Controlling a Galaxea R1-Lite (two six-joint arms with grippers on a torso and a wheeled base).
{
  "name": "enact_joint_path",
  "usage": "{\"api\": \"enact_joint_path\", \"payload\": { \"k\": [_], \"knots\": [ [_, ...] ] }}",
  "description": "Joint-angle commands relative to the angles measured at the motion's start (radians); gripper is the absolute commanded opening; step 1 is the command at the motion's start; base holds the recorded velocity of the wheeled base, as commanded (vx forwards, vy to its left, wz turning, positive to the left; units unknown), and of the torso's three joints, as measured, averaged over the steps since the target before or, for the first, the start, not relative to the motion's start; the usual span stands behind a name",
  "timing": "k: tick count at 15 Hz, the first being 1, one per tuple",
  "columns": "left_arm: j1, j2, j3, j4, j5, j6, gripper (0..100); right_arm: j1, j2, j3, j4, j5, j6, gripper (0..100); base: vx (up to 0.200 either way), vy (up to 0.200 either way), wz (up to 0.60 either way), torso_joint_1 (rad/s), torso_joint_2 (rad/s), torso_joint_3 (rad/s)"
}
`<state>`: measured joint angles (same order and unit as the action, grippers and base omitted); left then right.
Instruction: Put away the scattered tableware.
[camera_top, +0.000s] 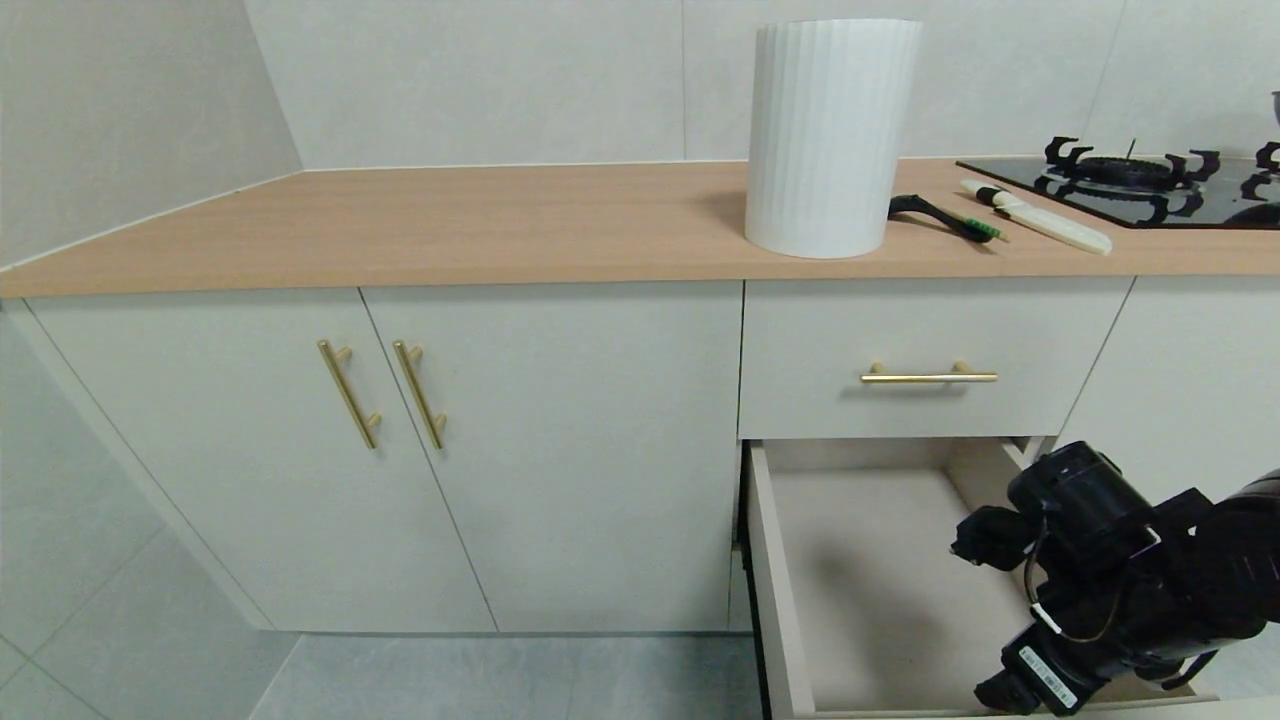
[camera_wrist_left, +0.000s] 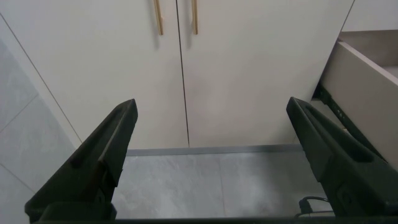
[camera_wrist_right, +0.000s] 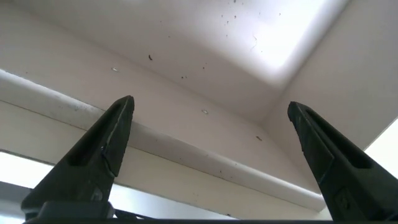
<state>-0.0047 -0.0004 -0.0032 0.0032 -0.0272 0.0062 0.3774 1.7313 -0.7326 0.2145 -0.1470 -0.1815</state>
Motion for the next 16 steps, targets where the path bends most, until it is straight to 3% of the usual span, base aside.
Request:
{"api": "enact_joint_path", "payload": {
  "k": [1,4,7,12,16],
  "knots": [
    [0.000,0.000,0.000,0.000,0.000,0.000,100,0.000,-0.007,-0.010,-0.001,0.000,0.002,100,0.000,0.000,0.00,0.000,0.00,0.000],
    [0.000,0.000,0.000,0.000,0.000,0.000,100,-0.011,-0.030,-0.067,-0.010,-0.006,0.051,100,0.000,0.000,0.00,0.000,0.00,0.000],
    [0.000,0.000,0.000,0.000,0.000,0.000,100,-0.015,-0.072,-0.156,-0.032,-0.003,0.228,100,0.000,0.000,0.00,0.000,0.00,0.000],
    [0.000,0.000,0.000,0.000,0.000,0.000,100,-0.037,-0.121,-0.143,-0.210,-0.006,0.235,100,0.000,0.000,0.00,0.000,0.00,0.000],
    [0.000,0.000,0.000,0.000,0.000,0.000,100,-0.054,-0.139,-0.136,-0.257,-0.005,0.235,100,0.000,0.000,0.00,0.000,0.00,0.000]
  ]
}}
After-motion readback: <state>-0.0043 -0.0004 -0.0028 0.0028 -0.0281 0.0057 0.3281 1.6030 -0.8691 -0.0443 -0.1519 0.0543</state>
